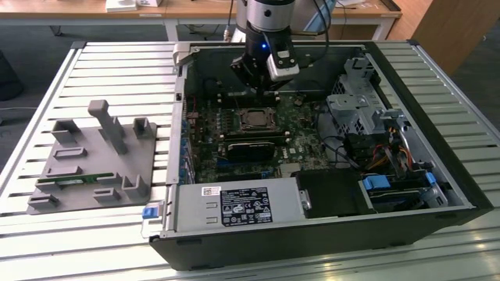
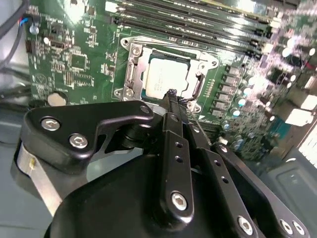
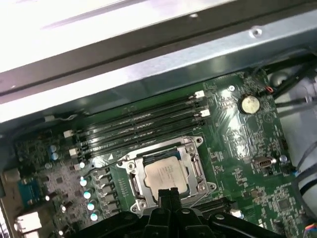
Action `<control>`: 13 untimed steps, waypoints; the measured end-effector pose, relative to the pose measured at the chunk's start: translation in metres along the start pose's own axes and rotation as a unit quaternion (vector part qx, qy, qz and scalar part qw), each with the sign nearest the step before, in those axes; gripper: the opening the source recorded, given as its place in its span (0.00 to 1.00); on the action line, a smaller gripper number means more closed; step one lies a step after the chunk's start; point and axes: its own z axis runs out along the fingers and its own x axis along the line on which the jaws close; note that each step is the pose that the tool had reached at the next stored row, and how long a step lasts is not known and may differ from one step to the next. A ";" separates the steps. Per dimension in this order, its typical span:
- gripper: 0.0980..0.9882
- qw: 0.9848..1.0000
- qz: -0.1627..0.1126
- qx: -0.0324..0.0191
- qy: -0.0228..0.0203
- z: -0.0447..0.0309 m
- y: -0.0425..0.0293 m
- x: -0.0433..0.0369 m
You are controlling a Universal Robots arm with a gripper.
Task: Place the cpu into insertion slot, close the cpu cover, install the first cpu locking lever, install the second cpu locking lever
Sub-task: 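Install the first cpu locking lever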
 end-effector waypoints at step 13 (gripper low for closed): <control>0.01 0.994 -0.108 0.001 0.000 0.0002 0.0000 0.0000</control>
